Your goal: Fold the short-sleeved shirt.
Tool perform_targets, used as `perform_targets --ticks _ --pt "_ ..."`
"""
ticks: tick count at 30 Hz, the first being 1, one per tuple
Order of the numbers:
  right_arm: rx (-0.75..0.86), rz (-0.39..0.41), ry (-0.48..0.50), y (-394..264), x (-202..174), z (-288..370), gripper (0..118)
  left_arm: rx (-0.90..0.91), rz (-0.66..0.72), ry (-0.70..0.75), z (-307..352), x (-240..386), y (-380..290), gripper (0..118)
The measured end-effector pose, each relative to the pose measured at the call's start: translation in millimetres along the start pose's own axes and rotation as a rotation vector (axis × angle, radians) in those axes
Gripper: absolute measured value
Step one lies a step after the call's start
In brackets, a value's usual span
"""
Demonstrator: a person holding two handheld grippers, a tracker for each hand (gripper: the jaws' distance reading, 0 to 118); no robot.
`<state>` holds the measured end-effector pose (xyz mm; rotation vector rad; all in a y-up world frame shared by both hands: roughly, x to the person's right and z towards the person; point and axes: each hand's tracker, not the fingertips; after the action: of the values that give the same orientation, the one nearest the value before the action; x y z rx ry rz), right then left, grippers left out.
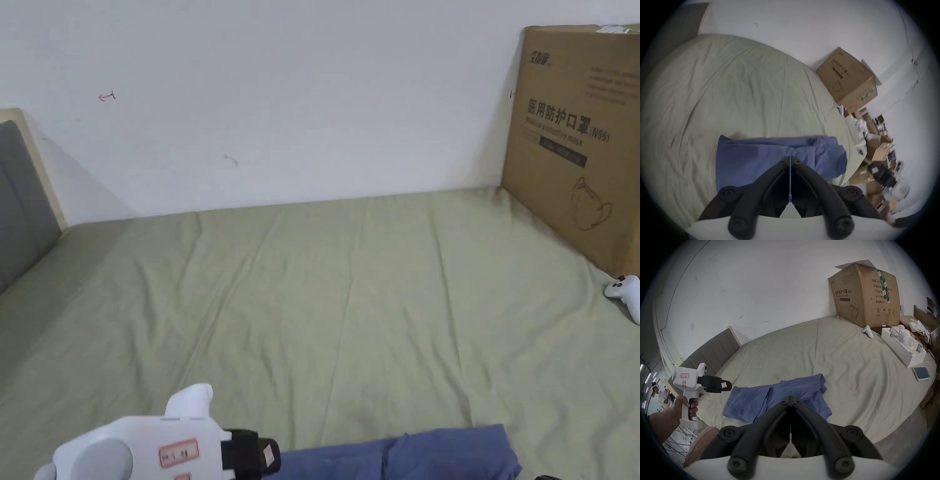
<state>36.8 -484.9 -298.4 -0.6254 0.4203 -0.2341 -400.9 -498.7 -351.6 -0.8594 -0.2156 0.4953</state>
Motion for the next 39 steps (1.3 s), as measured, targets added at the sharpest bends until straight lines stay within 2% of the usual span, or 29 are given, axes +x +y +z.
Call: perform_targets --ticks 3,7,10,12,15,18,19,23,24,25,26,27,28,29,30,33,36,37,38,39 --pt "-0.007 -0.017 0.005 -0.7 2.3 -3.9 0 -0.092 -0.045 -0.047 -27.3 16.5 -9.2 1" --pt "-0.009 -0.026 0.016 -1.7 0.5 -2.0 0 -0.231 -0.103 0.019 -85.7 45.4 -26.0 1" --pt "-0.01 -0.019 0.024 -3.9 1.8 -0.1 0 -0.34 -0.139 0.006 -138.7 56.8 -44.8 1" --pt "-0.033 -0.031 0.025 -5.7 4.3 -2.8 0 -0.307 -0.228 0.046 -146.4 64.7 -52.4 1" --pt "-0.049 -0.052 0.025 -8.1 5.2 -3.0 0 -0.299 -0.138 -0.05 -126.1 56.8 -42.3 1" --pt "-0.05 -0.041 0.028 -7.5 2.6 -2.3 0 -0.256 0.058 -0.352 -86.1 26.2 -38.4 1" --pt "-0.051 -0.032 0.027 -6.3 1.2 -2.7 0 -0.211 0.093 -0.377 -70.2 16.2 -33.7 1" --pt "-0.046 -0.013 0.028 -0.6 -3.3 -2.3 0 -0.067 0.175 -0.298 -3.0 -45.1 -19.0 1" --pt "-0.044 -0.013 0.03 1.0 -5.5 -2.5 0 -0.054 0.18 -0.334 10.8 -64.9 -17.2 2" --pt "-0.043 -0.012 0.033 1.7 -7.2 -3.3 0 -0.052 0.185 -0.358 21.7 -80.0 -16.1 8" --pt "-0.045 -0.01 0.037 2.2 -9.2 -4.8 0 -0.057 0.191 -0.345 32.0 -93.2 -15.6 25" --pt "-0.05 -0.007 0.039 2.5 -11.6 -6.9 0 -0.043 0.219 -0.297 38.9 -106.1 -12.9 66" --pt "-0.056 -0.003 0.041 2.4 -13.6 -8.9 0 -0.039 0.24 -0.291 43.6 -117.3 -13.7 100" --pt "-0.063 0.0 0.044 2.5 -16.1 -11.1 0 -0.044 0.276 -0.311 45.3 -129.3 -16.3 118" --pt "-0.071 -0.001 0.048 2.7 -18.6 -13.0 0 -0.049 0.314 -0.346 44.1 -140.6 -19.7 115" --pt "-0.087 -0.005 0.064 2.8 -25.3 -17.9 0 -0.046 0.429 -0.378 32.9 -165.2 -30.6 118" --pt "-0.107 0.016 0.057 2.9 -33.2 -21.0 0 -0.086 0.491 -0.369 -0.8 -138.9 -37.7 118" --pt "-0.113 0.021 0.056 2.7 -34.9 -21.7 0 -0.166 0.515 -0.411 -17.0 -130.0 -43.6 118" --pt "-0.121 0.026 0.056 2.7 -37.0 -22.6 0 -0.249 0.526 -0.442 -50.5 -175.4 -49.7 118" --pt "-0.13 0.032 0.056 2.6 -39.2 -23.9 0 -0.291 0.528 -0.472 -52.5 -169.0 -50.2 118"
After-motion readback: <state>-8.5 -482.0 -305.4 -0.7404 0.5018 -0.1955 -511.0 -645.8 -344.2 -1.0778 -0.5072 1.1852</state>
